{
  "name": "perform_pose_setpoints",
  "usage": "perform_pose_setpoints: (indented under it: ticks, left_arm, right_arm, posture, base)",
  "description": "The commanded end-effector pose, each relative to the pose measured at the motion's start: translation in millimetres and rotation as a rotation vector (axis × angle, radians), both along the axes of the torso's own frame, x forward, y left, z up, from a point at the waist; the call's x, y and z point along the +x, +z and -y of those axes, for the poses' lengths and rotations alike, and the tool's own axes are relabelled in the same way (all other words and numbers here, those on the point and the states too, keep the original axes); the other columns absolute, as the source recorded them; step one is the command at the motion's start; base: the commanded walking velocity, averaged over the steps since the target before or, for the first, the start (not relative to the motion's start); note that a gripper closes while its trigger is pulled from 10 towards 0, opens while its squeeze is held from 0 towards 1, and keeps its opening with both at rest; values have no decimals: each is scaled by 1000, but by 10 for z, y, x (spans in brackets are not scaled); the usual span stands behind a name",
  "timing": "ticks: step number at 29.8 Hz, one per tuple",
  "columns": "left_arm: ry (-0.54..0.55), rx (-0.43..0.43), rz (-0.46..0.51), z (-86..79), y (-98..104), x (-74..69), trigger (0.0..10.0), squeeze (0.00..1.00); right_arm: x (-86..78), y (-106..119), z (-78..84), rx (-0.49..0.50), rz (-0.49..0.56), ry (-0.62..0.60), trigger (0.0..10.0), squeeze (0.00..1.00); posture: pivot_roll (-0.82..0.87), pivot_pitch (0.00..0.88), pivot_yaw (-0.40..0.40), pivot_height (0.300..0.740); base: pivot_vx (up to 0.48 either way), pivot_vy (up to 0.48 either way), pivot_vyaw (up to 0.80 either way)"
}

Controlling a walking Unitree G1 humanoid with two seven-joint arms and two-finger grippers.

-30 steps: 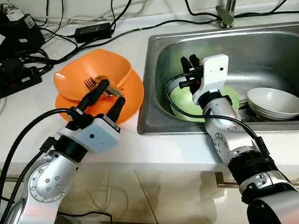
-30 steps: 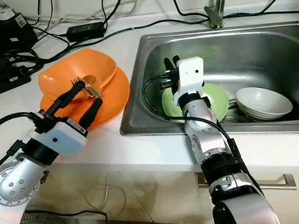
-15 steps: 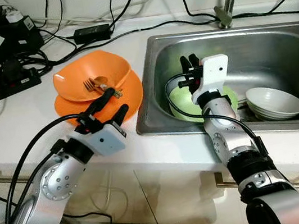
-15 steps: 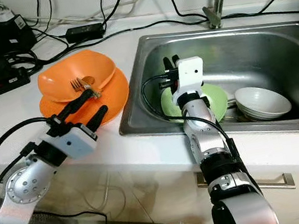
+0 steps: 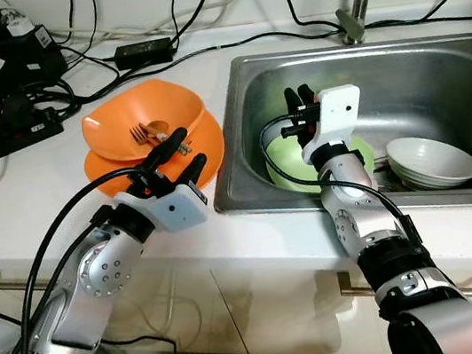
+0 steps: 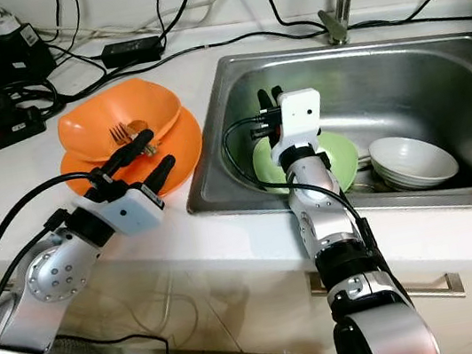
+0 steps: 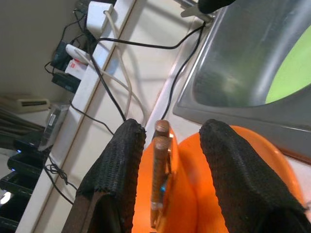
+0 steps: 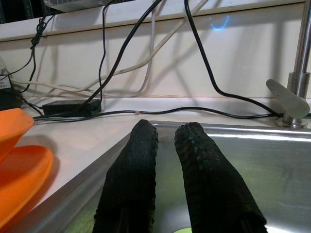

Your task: Kitchen organization

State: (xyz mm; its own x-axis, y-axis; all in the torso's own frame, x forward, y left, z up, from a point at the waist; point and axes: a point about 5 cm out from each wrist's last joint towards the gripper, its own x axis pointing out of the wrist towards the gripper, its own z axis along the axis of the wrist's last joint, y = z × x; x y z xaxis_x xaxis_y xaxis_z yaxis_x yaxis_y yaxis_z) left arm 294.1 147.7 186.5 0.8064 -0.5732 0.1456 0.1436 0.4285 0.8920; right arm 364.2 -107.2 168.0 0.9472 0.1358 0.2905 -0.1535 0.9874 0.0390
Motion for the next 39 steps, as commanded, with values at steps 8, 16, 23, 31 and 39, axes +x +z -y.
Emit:
perform_pose_setpoints:
  ticks: [8, 16, 23, 31, 39]
  left_arm:
    - [-3, 6, 17, 48, 4, 57, 0, 0]
    - [-2, 3, 23, 52, 15, 75, 39, 0]
    - [-4, 7, 30, 56, 22, 84, 510, 0]
    - [-11, 10, 38, 76, 33, 86, 0, 0]
    - [-41, 111, 144, 156, 182, 71, 0, 0]
  right_arm:
    - [-12, -81, 20, 15, -27, -13, 10000, 0]
    - [-13, -81, 18, 17, -26, -14, 10000, 0]
    - [-13, -83, 17, 18, -27, -14, 10000, 0]
    - [-13, -86, 31, 16, -28, -17, 10000, 0]
    - [-11, -85, 22, 16, -29, -13, 10000, 0]
  posture:
    - [213, 75, 83, 740]
    - [212, 72, 84, 740]
    - [210, 71, 84, 740]
    - [210, 72, 84, 740]
    - [214, 69, 79, 740]
  base:
    - [0, 0, 0]
    - [0, 0, 0]
    - [0, 0, 0]
    - [0, 0, 0]
    - [0, 0, 0]
